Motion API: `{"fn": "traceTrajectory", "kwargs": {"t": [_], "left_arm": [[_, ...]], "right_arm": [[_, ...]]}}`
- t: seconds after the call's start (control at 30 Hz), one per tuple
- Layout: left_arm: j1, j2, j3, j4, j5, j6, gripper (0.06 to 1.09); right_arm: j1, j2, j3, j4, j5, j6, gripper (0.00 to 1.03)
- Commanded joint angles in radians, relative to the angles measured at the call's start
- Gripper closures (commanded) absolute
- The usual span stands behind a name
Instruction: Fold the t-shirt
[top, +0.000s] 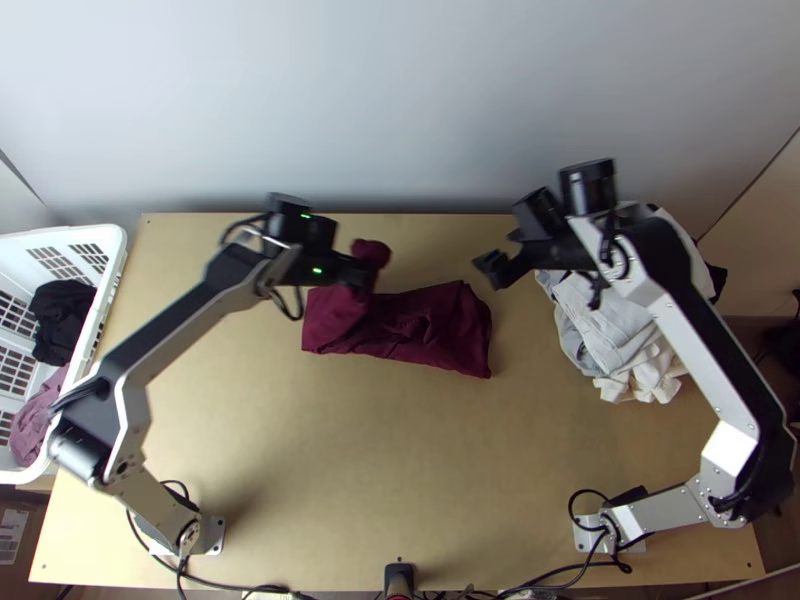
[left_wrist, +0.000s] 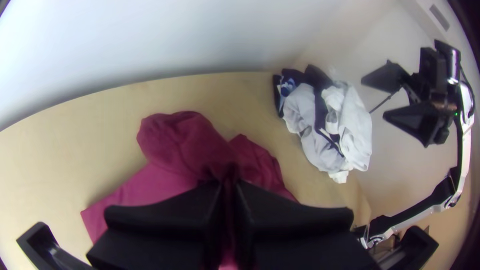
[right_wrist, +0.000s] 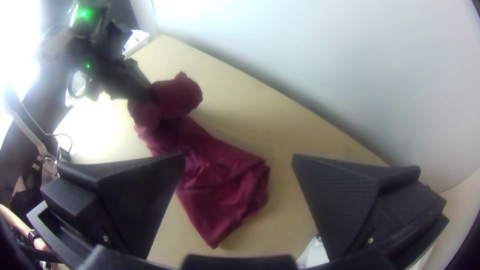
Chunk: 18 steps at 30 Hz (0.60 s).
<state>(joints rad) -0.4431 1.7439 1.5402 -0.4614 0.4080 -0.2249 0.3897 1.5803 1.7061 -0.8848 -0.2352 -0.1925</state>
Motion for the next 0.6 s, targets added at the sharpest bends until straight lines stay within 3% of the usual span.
{"fn": "traceTrajectory", "kwargs": {"t": [0.0,0.57], "left_arm": [[-0.134,0.126,0.067,0.029,0.002,-0.008,1.05],[-0.273,0.358,0.25,0.033,0.003,-0.037,1.05]], "right_arm": [[-0.077,-0.011,0.013,0.001,0.027,-0.019,0.03],[-0.109,-0.055,-0.071,0.0,0.028,-0.008,0.03]]}}
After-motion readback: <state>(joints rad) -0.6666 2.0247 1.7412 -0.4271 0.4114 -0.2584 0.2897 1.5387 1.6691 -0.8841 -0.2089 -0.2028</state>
